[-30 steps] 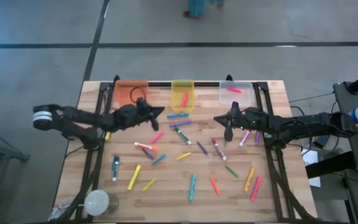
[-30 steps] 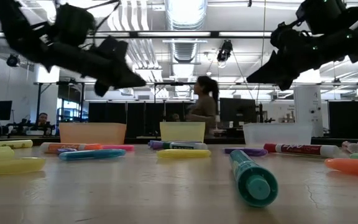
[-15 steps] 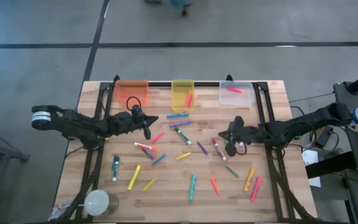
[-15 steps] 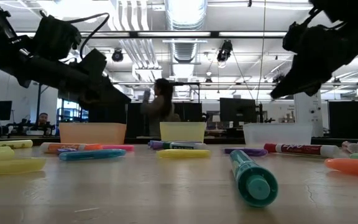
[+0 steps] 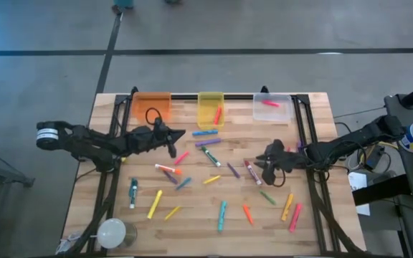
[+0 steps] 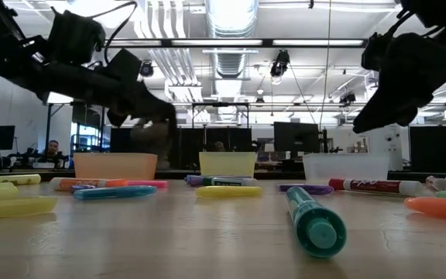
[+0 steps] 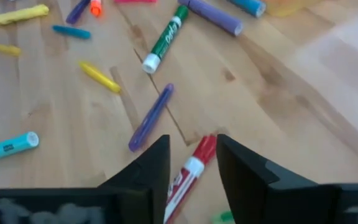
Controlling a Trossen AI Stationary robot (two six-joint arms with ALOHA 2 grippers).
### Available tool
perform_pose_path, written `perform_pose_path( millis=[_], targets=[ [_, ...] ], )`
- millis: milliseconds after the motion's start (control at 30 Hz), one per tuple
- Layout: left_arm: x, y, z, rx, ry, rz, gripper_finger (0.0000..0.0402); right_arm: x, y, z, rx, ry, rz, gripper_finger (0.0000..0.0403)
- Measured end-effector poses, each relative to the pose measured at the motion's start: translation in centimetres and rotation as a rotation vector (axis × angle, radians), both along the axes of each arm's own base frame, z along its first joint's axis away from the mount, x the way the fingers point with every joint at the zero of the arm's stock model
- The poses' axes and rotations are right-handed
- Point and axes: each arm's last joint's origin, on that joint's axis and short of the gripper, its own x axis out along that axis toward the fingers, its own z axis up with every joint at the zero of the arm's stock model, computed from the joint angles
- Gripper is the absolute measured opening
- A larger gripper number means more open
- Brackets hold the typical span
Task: Pick & Place Markers
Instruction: Put the red white marker pen into the orange bin
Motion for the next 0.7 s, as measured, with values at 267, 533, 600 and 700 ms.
perform_pose_path(
  millis=[267, 533, 600, 700],
  targets=[
    [0.8, 0.2, 1.3, 0.008, -0.047, 0.000, 0.0000, 0.7, 0.3, -1.2, 0.119, 0.099, -0.085, 0.0156],
    [0.8, 0.0, 1.3, -0.002, -0.047, -0.010, 0.0000, 4.3, 1.5, -2.6, 0.111, 0.307, -0.097, 0.0148],
    [0.8, -0.1, 1.2, -0.008, -0.048, -0.015, 0.0000, 5.2, 1.7, -3.1, 0.093, 0.375, -0.108, 0.0141],
    [0.9, -0.3, 1.2, -0.019, -0.050, -0.035, 0.0000, 6.5, 2.1, -3.8, 0.073, 0.448, -0.114, 0.0128]
  ],
)
